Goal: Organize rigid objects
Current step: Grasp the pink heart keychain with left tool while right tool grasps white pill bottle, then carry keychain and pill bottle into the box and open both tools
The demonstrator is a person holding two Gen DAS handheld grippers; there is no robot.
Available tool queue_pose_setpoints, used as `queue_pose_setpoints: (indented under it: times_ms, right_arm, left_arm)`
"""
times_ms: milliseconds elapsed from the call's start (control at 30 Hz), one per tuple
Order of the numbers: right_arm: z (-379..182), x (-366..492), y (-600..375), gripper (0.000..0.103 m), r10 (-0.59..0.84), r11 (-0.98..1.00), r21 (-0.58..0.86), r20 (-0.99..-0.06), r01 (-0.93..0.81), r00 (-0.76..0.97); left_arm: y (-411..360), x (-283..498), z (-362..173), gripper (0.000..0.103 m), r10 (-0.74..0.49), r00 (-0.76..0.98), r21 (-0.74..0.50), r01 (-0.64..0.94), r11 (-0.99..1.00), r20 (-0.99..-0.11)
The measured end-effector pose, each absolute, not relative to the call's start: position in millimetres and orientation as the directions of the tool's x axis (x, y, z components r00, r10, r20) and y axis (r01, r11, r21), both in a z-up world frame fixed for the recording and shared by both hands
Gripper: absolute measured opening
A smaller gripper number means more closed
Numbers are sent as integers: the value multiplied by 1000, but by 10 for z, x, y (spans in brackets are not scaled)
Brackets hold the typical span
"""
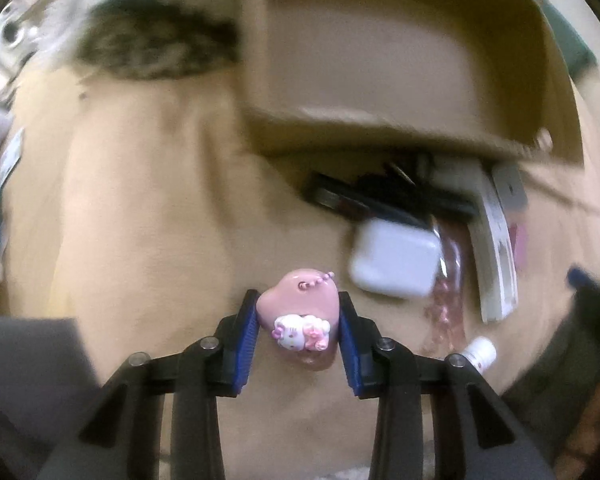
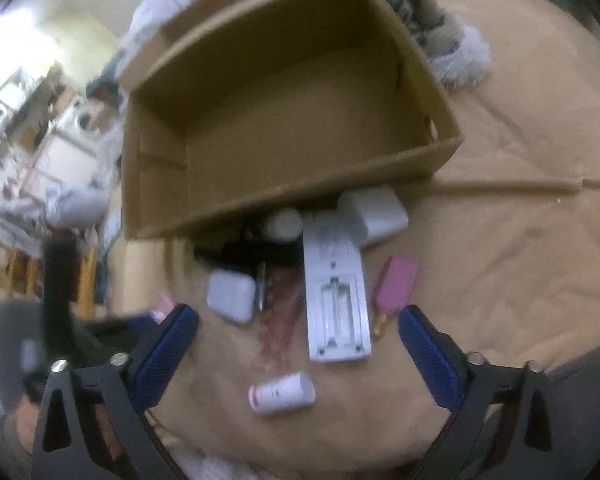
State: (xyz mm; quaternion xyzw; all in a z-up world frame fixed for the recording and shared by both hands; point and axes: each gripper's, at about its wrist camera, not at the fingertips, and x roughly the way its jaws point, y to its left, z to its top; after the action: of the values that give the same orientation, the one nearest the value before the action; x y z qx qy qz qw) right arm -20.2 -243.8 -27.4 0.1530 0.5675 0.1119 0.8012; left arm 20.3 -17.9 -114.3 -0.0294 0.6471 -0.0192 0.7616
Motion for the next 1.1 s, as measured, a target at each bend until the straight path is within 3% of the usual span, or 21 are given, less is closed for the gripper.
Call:
queue_pose_setpoints:
  times_ms: [33, 200, 433, 500, 567, 600, 833, 1100]
  right_arm:
    - [-291, -200, -2407, 92, 338, 936, 352, -887, -13, 315]
    - [-574, -209, -2117, 91, 357, 933, 351, -931, -82, 78]
    - [-815, -381, -1603, 87, 233, 935, 231, -972, -269, -28]
    - [-890, -416, -1521, 78, 173, 938, 170, -985, -303, -17]
    - [-943, -441, -1477, 52, 150, 937, 149, -988, -316, -20]
    - [-964, -455, -1453, 50, 142, 937, 142, -990, -320, -24]
    - [-698, -445, -1551, 49, 198, 933, 184, -980, -311, 15]
    - [-278, -370, -1929, 49, 250, 952, 206, -950, -226, 189]
  left_arm:
    - [-129, 203, -1115, 34, -62, 172, -69, -32, 997, -983]
    - [18, 198, -1001, 34, -46, 204, -65, -90, 994, -978]
    - [118, 173, -758, 34, -78, 202, -96, -84, 992, -976]
    - [56, 169, -701, 34, -77, 211, -95, -76, 993, -974]
    - [24, 158, -657, 34, -73, 220, -90, -66, 994, -973]
    - [-2, 154, -655, 34, -71, 222, -87, -62, 994, -973]
    - [-76, 126, -652, 34, -37, 228, -48, -43, 998, -973]
    - [-188, 75, -435, 34, -22, 287, -26, -10, 1000, -958]
